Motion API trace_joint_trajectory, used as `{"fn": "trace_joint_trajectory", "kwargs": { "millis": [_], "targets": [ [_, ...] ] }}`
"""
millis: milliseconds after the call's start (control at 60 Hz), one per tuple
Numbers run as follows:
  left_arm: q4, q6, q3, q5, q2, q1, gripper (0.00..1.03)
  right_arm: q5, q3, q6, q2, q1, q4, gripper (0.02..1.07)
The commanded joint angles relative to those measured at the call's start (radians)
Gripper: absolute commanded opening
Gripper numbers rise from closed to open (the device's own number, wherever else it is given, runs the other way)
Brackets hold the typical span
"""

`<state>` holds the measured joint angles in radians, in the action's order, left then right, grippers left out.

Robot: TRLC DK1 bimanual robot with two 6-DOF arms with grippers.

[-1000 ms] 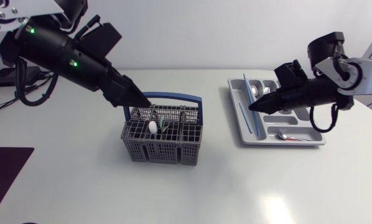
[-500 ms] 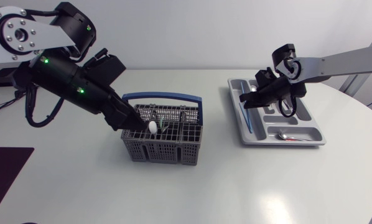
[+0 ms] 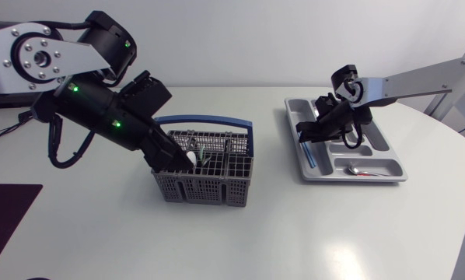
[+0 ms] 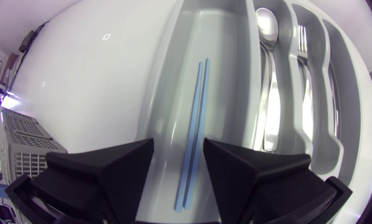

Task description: Unload the cutlery basket into the drawer organizer.

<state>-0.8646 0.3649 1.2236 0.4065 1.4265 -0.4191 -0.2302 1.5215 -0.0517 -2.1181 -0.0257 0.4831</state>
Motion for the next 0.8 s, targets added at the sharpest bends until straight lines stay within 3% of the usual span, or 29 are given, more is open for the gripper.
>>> {"fn": "trace_joint_trajectory", "kwargs": {
  "millis": [0,367,617,783],
  "targets": [
    [0.019,-0.032,-0.027,-0.028,0.011,-0.012,0.75,0.009,-0.046,0.016,0.060,0.010,0.003,0.96],
    [0.193,-0.109,-0.090,-0.176,0.058,-0.037,0.67,0.008,-0.273,0.006,0.325,-0.014,-0.043,0.96],
    [0.268,-0.133,-0.104,-0.216,0.092,-0.040,0.55,0.000,-0.366,-0.002,0.434,-0.014,-0.051,0.96],
    [0.297,-0.139,-0.115,-0.248,0.117,-0.049,0.55,-0.009,-0.405,-0.007,0.474,-0.010,-0.055,0.96]
  ]
}}
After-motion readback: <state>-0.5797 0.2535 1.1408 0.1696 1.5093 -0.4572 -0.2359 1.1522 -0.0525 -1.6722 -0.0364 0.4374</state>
